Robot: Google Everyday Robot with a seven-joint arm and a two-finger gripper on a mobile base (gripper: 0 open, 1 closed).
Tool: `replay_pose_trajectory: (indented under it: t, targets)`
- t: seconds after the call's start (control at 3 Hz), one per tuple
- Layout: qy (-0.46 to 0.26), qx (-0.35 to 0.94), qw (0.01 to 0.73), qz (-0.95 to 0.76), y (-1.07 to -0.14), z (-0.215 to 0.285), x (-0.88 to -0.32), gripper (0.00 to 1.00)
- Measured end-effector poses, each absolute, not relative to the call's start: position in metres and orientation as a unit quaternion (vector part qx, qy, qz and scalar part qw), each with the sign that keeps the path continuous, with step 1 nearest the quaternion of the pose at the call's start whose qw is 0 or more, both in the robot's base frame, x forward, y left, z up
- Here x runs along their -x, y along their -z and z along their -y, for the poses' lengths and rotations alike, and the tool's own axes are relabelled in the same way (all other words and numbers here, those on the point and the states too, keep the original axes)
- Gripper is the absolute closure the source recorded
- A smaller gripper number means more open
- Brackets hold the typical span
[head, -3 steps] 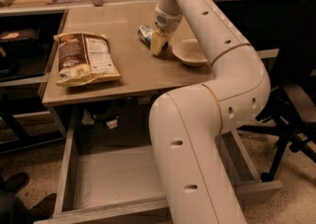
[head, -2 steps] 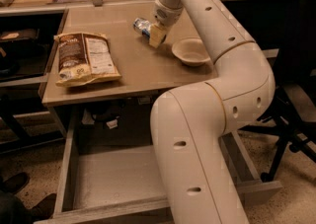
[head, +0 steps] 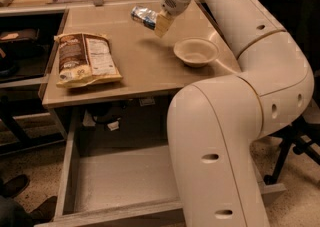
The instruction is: Place redbull can into top drawer
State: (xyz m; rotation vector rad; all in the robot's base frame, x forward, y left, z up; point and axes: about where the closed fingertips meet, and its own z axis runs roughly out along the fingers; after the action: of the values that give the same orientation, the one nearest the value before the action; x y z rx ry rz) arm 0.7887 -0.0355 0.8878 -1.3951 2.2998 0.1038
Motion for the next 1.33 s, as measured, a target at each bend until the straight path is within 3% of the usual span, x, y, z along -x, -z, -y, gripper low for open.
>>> replay_pose_trajectory:
  t: [0.67, 1.0, 1.33]
  targets:
    - [-0.038, 0.503, 0.215, -0.836, -0.895, 0.042, -0.772, 1.00]
    - [-0.030, 0.482, 0.217, -0.848, -0.921, 0.059, -0.737, 1.00]
    - [-0.019, 0.457, 0.216, -0.863, -0.951, 0.075, -0.665, 1.00]
